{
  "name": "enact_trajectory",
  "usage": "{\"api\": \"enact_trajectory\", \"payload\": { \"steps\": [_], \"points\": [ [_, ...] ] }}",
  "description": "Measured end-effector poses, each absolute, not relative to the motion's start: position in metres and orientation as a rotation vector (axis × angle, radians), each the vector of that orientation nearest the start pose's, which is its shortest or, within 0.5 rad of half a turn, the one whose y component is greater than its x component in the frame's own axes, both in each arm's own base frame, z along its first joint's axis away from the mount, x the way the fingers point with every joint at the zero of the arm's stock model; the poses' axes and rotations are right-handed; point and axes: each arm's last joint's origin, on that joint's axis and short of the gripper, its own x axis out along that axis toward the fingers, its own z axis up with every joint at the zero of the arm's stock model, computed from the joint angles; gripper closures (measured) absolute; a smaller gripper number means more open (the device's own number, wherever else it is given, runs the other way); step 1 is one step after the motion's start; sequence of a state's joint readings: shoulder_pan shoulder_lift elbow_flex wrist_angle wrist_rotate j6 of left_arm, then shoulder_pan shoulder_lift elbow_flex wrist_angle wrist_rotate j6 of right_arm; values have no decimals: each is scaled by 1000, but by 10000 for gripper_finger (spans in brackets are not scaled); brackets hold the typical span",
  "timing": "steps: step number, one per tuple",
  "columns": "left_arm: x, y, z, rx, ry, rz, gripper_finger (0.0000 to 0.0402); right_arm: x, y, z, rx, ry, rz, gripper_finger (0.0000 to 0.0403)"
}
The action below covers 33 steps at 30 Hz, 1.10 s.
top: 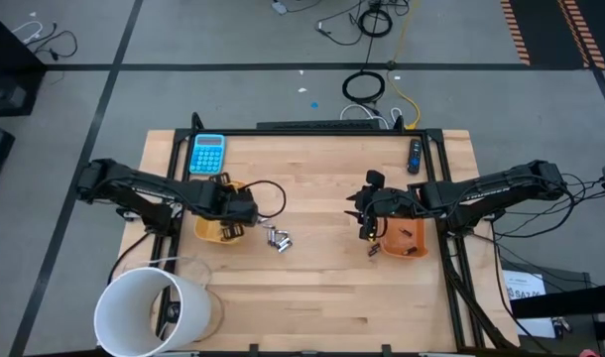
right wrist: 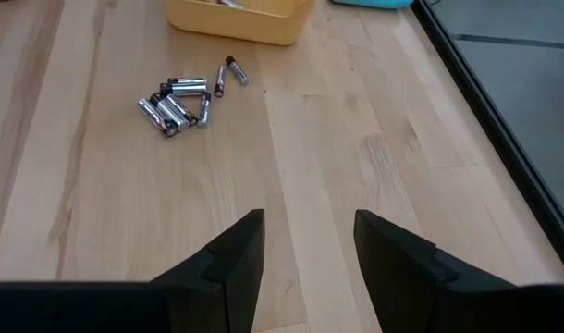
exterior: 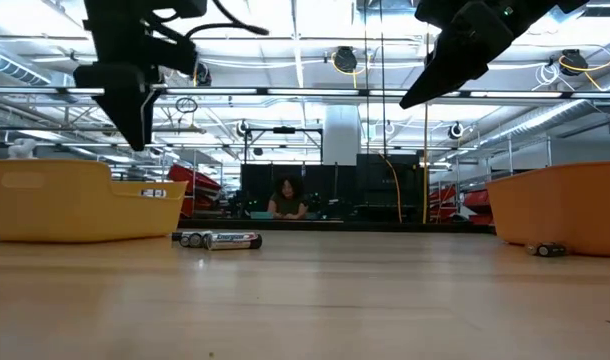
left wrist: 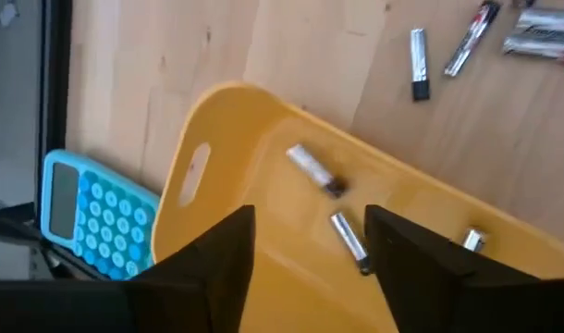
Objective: Sort batteries
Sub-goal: Put the silver battery into the yellow bin
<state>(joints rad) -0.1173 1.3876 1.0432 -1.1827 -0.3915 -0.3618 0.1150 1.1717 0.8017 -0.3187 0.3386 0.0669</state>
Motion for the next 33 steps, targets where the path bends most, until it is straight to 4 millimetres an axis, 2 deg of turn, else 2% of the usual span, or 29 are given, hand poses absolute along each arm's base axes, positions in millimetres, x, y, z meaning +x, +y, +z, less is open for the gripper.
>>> {"api": "enact_trajectory", "payload": {
  "steps": [4,9,21,26,33],
  "points": [
    [234,-17,246,49,1338,452,175,240,18,254,-91,664,-237,243],
    [261,-21,241,-12,1178,376,181,242,18,256,-97,639,-232,243],
    [299,-14,171,68,1375,360,201,243,19,257,-118,623,-217,243],
    [303,-9,158,126,1421,347,208,243,19,257,-125,624,-215,243],
    [308,1,150,138,1434,316,208,244,19,258,-136,618,-211,243]
  ]
}}
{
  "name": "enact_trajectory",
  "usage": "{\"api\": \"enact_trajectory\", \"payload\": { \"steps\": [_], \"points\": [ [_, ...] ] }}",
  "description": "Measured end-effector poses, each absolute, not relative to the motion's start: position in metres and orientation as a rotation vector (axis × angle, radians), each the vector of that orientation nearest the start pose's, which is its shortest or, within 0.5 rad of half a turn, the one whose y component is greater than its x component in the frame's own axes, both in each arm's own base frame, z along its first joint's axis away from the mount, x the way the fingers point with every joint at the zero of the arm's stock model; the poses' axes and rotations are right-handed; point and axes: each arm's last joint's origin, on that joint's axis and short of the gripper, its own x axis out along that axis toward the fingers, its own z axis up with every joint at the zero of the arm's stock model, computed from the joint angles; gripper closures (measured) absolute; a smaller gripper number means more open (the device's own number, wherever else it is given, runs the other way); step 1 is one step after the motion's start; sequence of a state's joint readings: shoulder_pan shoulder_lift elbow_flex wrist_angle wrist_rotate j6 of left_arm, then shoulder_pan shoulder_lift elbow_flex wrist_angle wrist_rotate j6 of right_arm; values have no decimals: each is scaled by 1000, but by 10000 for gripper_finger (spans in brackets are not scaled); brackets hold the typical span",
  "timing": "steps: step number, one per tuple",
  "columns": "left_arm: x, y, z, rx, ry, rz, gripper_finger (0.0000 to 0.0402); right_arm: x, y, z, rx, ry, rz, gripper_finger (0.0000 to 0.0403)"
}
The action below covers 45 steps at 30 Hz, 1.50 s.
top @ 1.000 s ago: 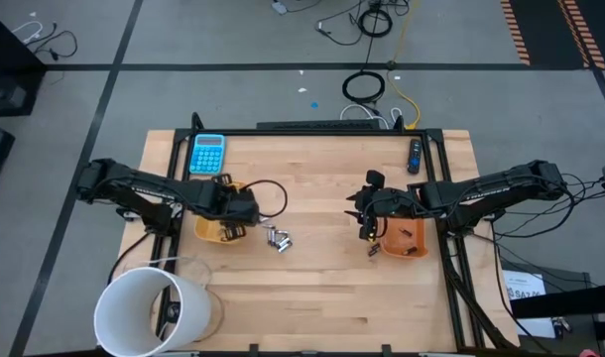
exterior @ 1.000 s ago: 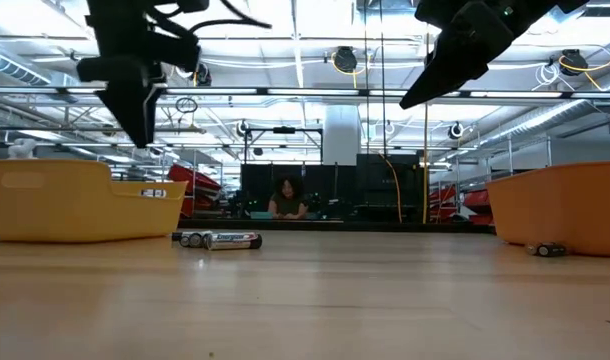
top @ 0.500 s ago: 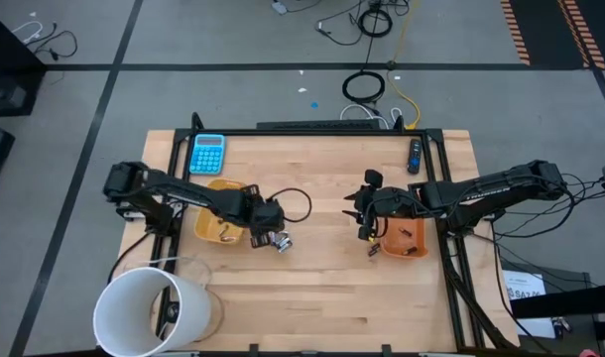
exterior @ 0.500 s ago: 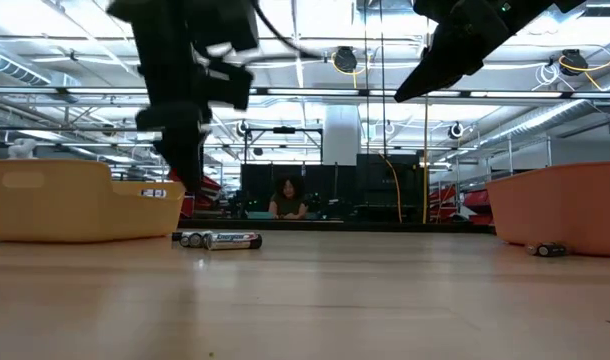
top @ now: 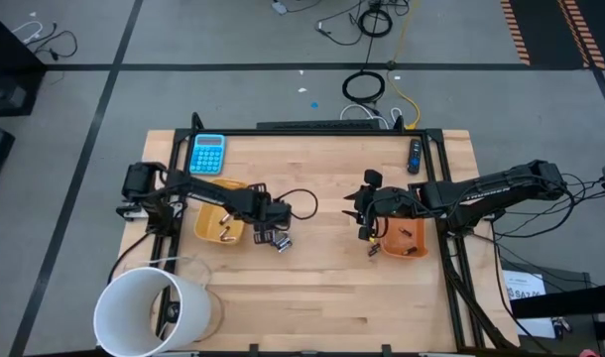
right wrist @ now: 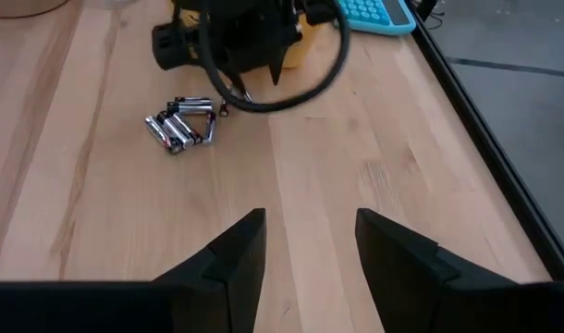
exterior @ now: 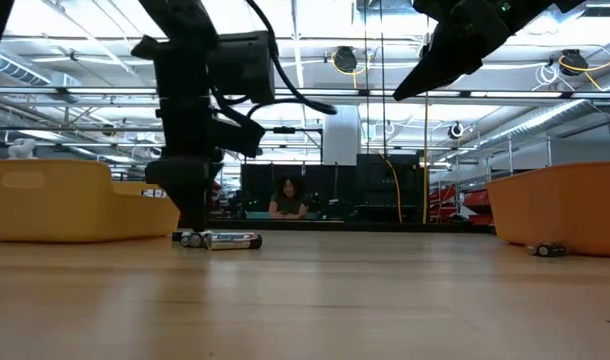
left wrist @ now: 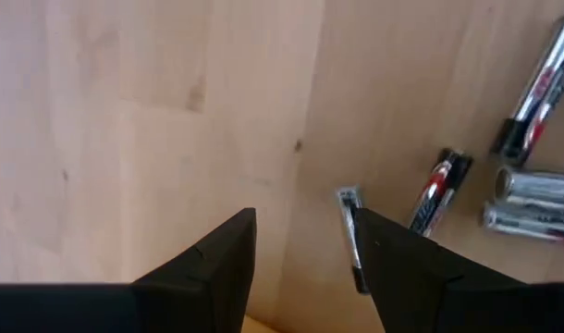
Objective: Sort batteries
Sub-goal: Put the silver battery into the yellow bin
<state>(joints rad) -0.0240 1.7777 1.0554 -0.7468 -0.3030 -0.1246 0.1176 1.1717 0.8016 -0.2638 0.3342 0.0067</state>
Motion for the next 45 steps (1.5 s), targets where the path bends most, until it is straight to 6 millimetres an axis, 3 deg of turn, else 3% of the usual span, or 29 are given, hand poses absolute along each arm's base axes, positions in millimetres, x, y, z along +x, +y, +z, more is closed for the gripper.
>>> {"api": "enact_trajectory", "payload": {
  "steps": [17,21,25,30,38,45],
  "points": [
    [313,16,140,44,1450,265,208,244,19,258,-162,623,-204,243],
    [313,12,148,66,1413,263,208,244,19,258,-165,620,-203,243],
    [316,4,172,135,1295,310,208,244,19,258,-163,618,-208,243],
    [310,-10,188,120,1274,193,208,244,19,258,-147,617,-213,243],
    [302,-25,170,214,1382,58,208,244,19,258,-131,612,-218,243],
    [301,-24,159,243,1378,35,208,244,20,258,-130,612,-216,243]
  ]
}}
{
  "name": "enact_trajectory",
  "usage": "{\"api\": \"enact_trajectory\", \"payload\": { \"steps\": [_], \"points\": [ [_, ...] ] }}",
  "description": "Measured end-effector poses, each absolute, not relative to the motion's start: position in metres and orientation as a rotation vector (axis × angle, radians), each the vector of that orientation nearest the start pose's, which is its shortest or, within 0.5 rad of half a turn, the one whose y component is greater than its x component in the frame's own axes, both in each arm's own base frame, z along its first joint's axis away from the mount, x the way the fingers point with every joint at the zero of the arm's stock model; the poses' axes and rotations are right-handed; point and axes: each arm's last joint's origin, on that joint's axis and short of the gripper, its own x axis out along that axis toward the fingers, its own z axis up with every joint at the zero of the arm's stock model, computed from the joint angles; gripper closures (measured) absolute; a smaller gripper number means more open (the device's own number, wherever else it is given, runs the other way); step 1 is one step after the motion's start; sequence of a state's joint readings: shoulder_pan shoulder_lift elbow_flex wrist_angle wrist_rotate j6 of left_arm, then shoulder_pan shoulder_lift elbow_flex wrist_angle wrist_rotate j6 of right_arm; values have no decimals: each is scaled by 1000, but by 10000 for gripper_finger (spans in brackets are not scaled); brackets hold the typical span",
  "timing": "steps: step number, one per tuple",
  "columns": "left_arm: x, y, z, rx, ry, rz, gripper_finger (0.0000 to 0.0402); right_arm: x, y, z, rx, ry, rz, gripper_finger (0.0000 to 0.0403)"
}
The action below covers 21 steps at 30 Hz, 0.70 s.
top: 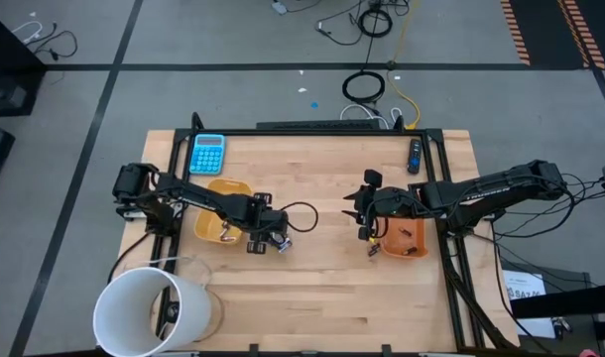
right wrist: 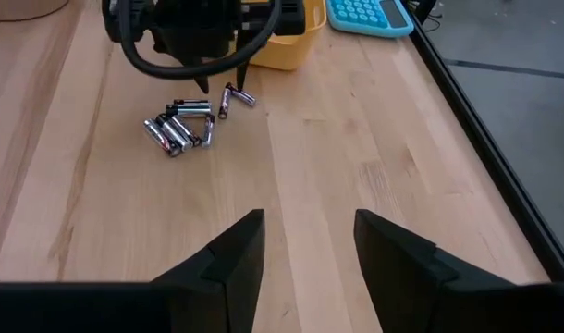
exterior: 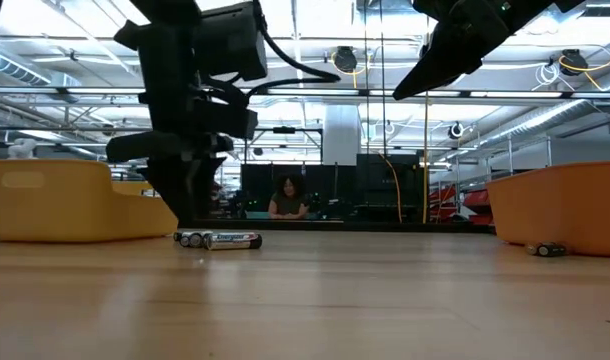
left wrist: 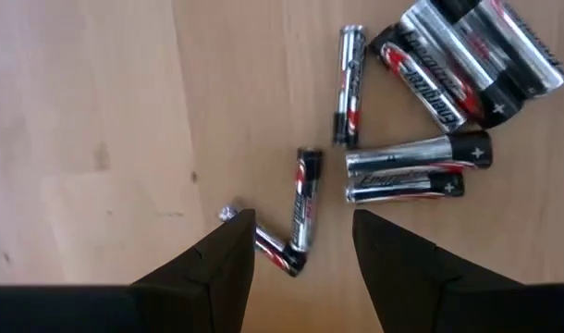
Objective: Sort batteries
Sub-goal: Put the silver battery into the yellow bin
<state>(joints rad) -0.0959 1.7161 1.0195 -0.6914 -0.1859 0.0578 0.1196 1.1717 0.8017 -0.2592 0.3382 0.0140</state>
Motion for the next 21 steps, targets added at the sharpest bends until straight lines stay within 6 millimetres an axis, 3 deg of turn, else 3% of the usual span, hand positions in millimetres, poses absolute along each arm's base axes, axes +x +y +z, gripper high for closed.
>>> {"api": "enact_trajectory", "payload": {
  "steps": [11,16,21],
  "points": [
    [304,-23,158,332,1356,-33,208,244,20,258,-128,608,-215,243],
    [305,-17,145,324,1425,-35,213,244,20,259,-128,606,-215,243],
    [309,-17,131,372,1463,-87,246,244,20,259,-128,606,-216,243]
  ]
}}
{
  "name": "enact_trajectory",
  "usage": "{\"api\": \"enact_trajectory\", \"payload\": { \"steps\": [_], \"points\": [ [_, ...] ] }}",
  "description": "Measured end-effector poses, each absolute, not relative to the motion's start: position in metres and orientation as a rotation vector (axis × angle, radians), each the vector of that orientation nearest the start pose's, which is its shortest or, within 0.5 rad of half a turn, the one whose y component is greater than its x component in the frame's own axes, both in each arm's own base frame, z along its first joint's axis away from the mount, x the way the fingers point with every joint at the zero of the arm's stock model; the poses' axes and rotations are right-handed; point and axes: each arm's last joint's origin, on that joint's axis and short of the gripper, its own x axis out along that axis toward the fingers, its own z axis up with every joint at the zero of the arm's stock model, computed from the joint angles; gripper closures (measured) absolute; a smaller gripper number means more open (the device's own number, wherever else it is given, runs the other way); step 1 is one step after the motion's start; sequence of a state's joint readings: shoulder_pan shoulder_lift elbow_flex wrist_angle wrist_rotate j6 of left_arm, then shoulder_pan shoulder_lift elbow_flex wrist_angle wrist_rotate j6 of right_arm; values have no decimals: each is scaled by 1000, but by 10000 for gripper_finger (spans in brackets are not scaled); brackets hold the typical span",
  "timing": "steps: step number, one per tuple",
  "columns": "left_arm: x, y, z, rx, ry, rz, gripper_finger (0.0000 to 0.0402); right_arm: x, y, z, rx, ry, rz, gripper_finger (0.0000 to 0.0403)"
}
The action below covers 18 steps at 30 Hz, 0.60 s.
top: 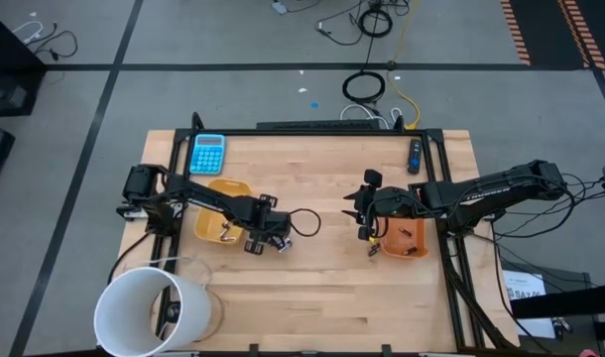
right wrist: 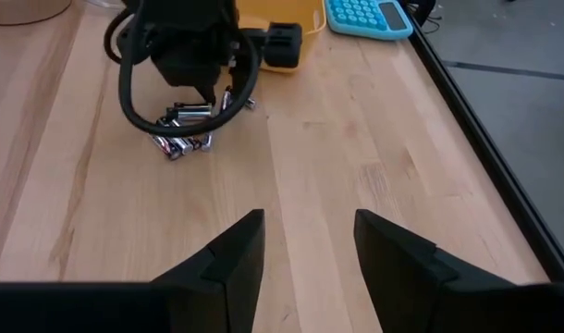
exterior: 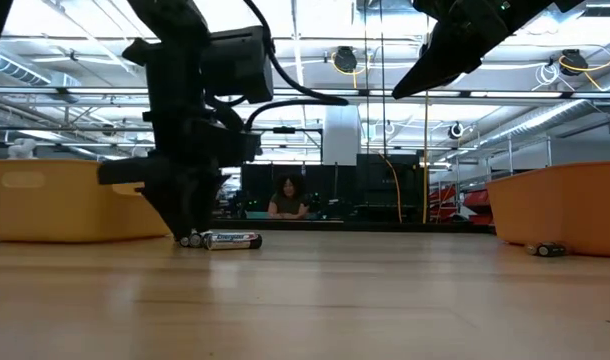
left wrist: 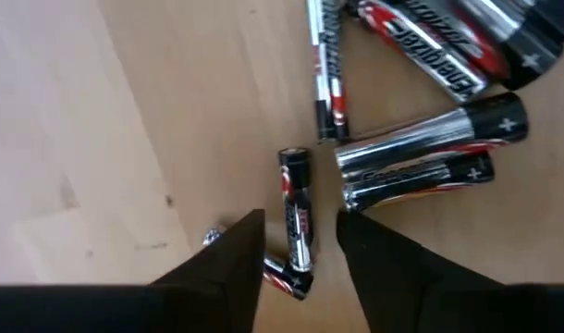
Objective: Sort batteries
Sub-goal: Put the silver battery into the yellow bin
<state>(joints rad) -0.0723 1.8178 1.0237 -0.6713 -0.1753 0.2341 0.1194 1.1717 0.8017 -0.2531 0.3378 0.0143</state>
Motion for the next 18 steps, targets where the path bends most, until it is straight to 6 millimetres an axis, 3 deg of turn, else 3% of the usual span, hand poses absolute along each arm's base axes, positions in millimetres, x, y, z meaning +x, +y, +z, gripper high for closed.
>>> {"api": "enact_trajectory", "payload": {
  "steps": [3,8,15,18],
  "points": [
    [310,-18,125,401,1478,-121,284,244,20,259,-128,607,-215,243],
    [311,-18,122,431,1478,-126,379,244,20,259,-129,606,-215,243],
    [316,-17,125,437,1461,-41,383,244,20,258,-129,607,-216,243],
    [321,-16,134,449,1460,22,384,244,20,258,-129,614,-215,243]
  ]
}}
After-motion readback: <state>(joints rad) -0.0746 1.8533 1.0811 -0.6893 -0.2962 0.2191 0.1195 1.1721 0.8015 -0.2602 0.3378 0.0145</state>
